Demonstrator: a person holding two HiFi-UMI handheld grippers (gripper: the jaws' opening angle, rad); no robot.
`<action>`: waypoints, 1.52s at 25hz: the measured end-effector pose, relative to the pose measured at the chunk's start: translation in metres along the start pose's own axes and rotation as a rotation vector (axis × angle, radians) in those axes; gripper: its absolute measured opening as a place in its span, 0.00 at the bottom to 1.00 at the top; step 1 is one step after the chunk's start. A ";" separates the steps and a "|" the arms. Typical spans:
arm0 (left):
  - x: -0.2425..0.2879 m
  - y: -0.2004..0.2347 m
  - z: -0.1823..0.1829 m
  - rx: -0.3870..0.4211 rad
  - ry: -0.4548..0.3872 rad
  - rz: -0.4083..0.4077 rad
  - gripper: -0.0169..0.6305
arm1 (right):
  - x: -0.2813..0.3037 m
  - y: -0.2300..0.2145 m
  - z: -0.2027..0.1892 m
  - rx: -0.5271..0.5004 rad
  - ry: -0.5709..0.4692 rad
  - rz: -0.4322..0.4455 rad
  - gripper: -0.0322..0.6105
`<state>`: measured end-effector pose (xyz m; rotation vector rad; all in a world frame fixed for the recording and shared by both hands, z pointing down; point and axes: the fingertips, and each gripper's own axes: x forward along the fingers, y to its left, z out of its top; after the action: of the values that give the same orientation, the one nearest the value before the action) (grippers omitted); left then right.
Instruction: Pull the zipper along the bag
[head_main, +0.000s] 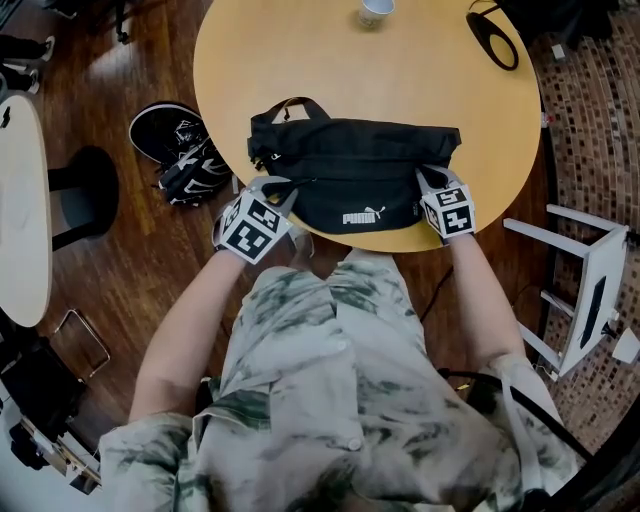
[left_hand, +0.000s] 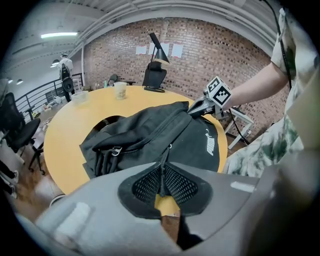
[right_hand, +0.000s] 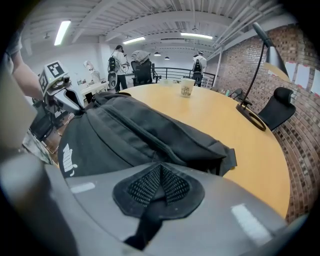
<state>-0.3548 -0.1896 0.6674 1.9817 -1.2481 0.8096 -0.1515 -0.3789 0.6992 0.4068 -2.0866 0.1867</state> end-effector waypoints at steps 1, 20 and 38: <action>-0.002 0.002 0.000 0.000 -0.004 0.002 0.07 | -0.001 0.000 0.000 0.001 0.003 -0.002 0.06; -0.014 0.013 0.011 -0.018 -0.106 0.121 0.10 | -0.030 0.001 0.012 0.074 -0.071 -0.044 0.13; -0.170 -0.252 0.006 -0.191 -0.509 0.190 0.10 | -0.272 0.128 -0.128 0.087 -0.391 0.077 0.11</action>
<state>-0.1815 -0.0222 0.4817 1.9956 -1.7511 0.2531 0.0347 -0.1646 0.5382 0.4430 -2.4872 0.2610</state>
